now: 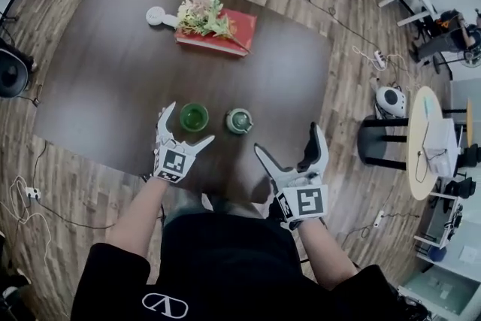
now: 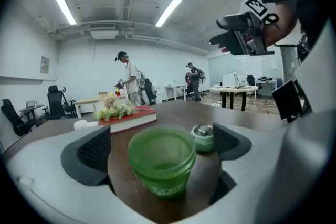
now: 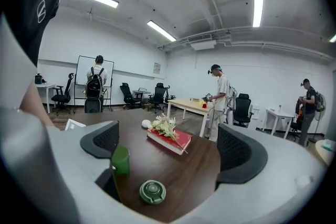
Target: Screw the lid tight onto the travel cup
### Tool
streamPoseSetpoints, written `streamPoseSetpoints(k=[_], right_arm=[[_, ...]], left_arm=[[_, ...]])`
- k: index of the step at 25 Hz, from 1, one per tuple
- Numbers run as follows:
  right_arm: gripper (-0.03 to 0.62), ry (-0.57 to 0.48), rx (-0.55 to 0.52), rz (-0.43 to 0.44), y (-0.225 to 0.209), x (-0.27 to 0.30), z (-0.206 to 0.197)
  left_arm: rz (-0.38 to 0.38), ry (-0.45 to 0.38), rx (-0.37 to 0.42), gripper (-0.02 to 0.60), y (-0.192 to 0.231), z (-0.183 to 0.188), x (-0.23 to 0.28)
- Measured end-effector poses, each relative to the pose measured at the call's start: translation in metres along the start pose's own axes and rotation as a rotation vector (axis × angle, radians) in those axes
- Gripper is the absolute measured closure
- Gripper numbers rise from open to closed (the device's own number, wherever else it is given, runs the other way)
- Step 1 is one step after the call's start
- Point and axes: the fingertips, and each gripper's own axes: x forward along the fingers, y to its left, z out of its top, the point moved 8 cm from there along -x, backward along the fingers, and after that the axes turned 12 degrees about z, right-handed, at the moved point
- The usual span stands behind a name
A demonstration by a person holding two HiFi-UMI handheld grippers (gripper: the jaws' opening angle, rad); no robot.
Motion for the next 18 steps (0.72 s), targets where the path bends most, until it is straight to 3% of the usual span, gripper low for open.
streamPoseSetpoints(k=[6, 13, 18], right_arm=[[-0.003, 0.082, 0.040, 0.026, 0.000, 0.028, -0.056], [-0.003, 0.226, 0.111, 0.047, -0.006, 0.079, -0.150], [-0.003, 0.367, 0.125, 0.101, 0.004, 0.131, -0.208]], left_arm=[[-0.011, 0.087, -0.049, -0.005, -0.001, -0.056, 0.041], [-0.052, 0.075, -0.069, 0.033, 0.005, -0.054, 0.066], [-0.111, 0.144, -0.090, 0.093, 0.005, -0.059, 0.077]])
